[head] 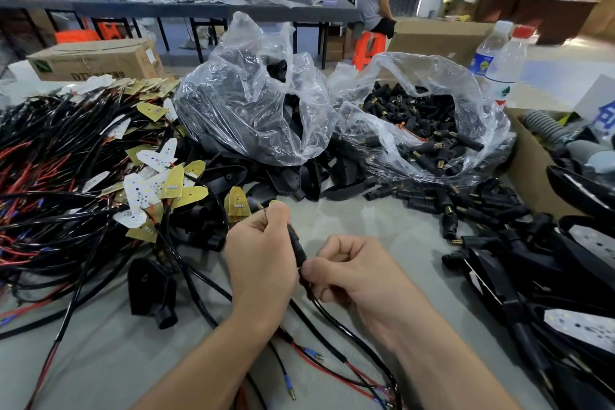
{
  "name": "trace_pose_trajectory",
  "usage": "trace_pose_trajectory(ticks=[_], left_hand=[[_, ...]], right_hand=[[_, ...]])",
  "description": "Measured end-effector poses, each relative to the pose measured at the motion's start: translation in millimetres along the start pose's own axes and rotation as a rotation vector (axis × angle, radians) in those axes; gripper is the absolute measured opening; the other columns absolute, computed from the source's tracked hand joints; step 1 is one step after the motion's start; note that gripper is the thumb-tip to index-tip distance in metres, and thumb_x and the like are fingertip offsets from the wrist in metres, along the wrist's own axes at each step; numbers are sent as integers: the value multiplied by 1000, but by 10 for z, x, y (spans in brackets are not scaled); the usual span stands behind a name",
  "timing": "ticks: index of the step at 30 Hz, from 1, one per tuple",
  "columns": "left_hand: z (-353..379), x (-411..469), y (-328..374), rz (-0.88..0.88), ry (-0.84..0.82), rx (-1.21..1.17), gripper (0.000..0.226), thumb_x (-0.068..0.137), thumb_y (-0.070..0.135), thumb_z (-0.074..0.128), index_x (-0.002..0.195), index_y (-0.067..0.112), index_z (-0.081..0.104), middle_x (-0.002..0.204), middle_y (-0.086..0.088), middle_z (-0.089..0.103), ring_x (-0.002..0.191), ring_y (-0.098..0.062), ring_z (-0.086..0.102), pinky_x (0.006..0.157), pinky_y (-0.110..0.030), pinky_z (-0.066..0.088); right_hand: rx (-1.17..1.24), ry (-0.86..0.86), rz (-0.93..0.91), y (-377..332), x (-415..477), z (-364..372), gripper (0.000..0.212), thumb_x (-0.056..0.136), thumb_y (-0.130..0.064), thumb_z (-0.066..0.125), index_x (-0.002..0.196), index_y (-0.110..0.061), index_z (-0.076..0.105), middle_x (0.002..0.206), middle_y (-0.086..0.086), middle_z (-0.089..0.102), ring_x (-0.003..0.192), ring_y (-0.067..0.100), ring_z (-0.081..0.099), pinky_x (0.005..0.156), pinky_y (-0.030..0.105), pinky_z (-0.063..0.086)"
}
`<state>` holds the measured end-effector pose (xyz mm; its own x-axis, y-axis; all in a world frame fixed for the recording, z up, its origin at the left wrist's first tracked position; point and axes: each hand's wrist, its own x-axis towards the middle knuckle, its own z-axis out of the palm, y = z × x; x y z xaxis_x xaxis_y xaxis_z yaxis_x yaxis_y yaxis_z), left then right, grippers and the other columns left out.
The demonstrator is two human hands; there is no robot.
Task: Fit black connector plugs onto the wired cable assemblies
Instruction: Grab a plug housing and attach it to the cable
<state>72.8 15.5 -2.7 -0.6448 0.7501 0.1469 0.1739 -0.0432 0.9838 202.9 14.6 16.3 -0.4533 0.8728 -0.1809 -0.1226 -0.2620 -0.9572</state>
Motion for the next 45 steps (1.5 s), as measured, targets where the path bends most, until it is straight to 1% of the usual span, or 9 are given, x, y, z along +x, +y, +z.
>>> trace_pose_trajectory(ticks=[4,9,18,24,30,35,38,41,45], left_hand=[[-11,51,-30,7,4,-7,56,90,51,50,51,14,35,44,8,33,43,-12,30,44,-28,32],[24,110,-107,-153,9,-6,47,79,52,53,50,19,37,49,3,36,49,-19,36,53,-41,37],[95,81,-100,-360,-44,-179,28,71,37,58,51,22,46,52,1,37,48,-20,36,45,-30,29],[87,84,-84,-346,-33,-147,29,70,39,59,51,21,46,50,0,38,45,-19,35,44,-32,30],[58,145,-81,-312,26,-130,35,68,34,57,39,19,44,41,7,36,36,-16,34,38,-27,30],[43,170,-128,-194,103,-20,46,73,49,54,49,14,38,46,4,34,47,-20,33,50,-40,33],[42,133,-147,-34,132,25,55,86,57,48,50,16,41,40,9,34,40,-9,31,45,-29,34],[45,72,-130,72,101,62,54,86,63,46,57,17,46,42,10,40,41,-6,37,42,-17,33],[60,92,-110,-92,18,-59,52,82,55,56,55,15,39,50,3,35,48,-15,33,44,-26,33]], right_hand=[[43,38,-7,16,-29,67,27,81,3,78,63,-11,64,60,12,63,47,15,54,44,18,41],[96,-54,72,-67,-19,-7,20,92,4,63,81,-13,67,86,20,70,64,24,69,61,26,57],[324,-204,105,-66,12,-69,19,81,1,72,71,-14,69,72,18,70,61,26,70,58,28,59],[271,-163,54,-21,50,-20,21,72,-2,75,60,-17,67,69,18,70,53,23,67,50,25,54],[108,-54,-17,-42,39,9,31,87,6,68,64,-15,66,75,23,72,54,24,68,50,24,53],[76,21,-35,-28,20,62,23,86,9,69,70,-6,65,69,22,68,52,27,64,51,27,53],[-88,165,-108,46,18,117,23,84,3,75,66,-10,68,63,24,64,54,26,58,54,33,49],[-275,259,-170,115,21,139,22,81,-9,78,63,-20,70,47,1,58,41,11,48,43,21,36],[-161,262,-114,114,61,105,22,80,-14,84,63,-19,72,55,7,66,42,12,52,41,19,36]])
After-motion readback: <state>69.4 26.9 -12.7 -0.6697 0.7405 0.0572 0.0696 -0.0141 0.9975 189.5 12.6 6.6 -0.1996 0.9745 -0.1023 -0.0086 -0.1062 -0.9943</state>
